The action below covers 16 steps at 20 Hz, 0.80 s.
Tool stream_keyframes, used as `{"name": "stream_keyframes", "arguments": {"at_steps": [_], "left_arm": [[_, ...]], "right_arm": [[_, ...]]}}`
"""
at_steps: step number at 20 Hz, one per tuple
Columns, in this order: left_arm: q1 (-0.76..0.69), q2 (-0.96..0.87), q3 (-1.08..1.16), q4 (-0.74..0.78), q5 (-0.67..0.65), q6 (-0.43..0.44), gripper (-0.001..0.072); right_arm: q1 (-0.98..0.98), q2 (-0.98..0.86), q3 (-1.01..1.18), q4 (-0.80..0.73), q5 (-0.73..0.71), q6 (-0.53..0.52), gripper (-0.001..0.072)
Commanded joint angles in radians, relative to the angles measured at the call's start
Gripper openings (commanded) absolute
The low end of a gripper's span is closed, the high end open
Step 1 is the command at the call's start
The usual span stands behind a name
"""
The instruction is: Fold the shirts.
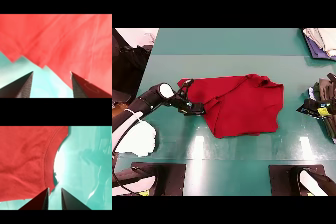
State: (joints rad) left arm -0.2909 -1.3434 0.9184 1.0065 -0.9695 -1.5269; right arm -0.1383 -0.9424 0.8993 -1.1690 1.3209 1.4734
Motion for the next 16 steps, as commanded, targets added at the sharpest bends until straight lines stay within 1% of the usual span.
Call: {"name": "stream_keyframes", "arguments": {"at_steps": [1,3,5,7,9,11,12,16], "left_arm": [[0.000,0.000,-0.075,-0.163,0.064,0.001,0.0547],[0.000,0.000,-0.084,-0.228,0.105,0.017,0.0547],[0.000,0.003,-0.083,-0.290,0.105,0.068,0.0546],[0.000,0.007,-0.079,-0.294,0.086,0.101,0.0546],[0.000,0.006,-0.079,-0.236,0.062,0.101,0.0546],[0.001,0.006,-0.079,-0.180,0.076,0.074,0.0546],[0.011,0.006,-0.079,-0.174,0.082,0.058,0.0546],[0.056,0.006,-0.072,-0.176,0.089,0.059,0.0546]], "right_arm": [[-0.001,0.015,-0.006,0.000,-0.012,0.000,0.0180],[-0.001,0.015,-0.006,0.000,-0.010,0.000,0.0180],[-0.001,0.015,-0.006,0.000,-0.008,0.000,0.0180],[-0.001,0.015,-0.006,0.000,-0.009,0.000,0.0181],[-0.001,0.015,-0.006,0.000,-0.009,0.000,0.0181],[-0.001,0.015,-0.006,0.000,-0.011,0.000,0.0180],[-0.001,0.015,-0.006,0.000,-0.013,0.000,0.0180],[-0.001,0.015,-0.006,0.000,-0.014,0.000,0.0180]]}}
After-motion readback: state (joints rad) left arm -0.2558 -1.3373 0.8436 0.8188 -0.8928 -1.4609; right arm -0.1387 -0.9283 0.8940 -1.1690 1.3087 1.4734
